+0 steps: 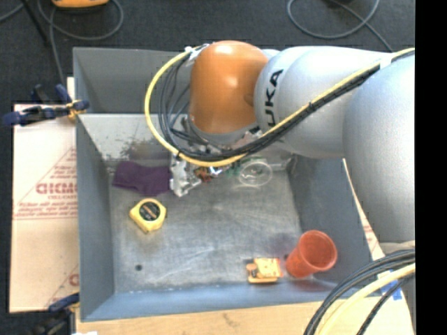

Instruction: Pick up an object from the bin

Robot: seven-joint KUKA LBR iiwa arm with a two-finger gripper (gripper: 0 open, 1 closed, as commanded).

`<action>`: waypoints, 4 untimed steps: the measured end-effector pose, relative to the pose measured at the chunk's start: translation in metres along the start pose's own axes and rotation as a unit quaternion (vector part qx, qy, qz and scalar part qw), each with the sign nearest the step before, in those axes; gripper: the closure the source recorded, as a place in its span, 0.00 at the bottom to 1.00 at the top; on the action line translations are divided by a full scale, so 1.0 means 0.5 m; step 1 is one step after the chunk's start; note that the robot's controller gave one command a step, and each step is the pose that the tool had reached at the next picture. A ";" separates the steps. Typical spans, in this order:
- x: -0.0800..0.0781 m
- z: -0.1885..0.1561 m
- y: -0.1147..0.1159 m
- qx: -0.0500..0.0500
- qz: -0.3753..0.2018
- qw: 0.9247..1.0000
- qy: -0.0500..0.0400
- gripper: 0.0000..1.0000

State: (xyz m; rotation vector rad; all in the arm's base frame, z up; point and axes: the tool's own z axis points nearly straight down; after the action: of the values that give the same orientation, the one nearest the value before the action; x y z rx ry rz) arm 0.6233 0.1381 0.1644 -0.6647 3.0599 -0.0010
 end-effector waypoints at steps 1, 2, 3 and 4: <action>0.010 0.039 0.092 -0.002 -0.095 0.995 0.003 1.00; 0.010 0.039 0.092 -0.003 -0.095 0.996 0.003 0.00; 0.010 0.039 0.092 -0.003 -0.094 0.996 0.003 0.00; 0.030 0.119 0.087 -0.001 -0.115 0.993 -0.002 0.00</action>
Offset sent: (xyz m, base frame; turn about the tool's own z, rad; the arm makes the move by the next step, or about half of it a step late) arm 0.0000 0.0000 0.0000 0.0000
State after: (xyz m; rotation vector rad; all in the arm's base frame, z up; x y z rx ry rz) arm 0.5923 0.1714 0.1047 -1.0117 2.9606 0.0025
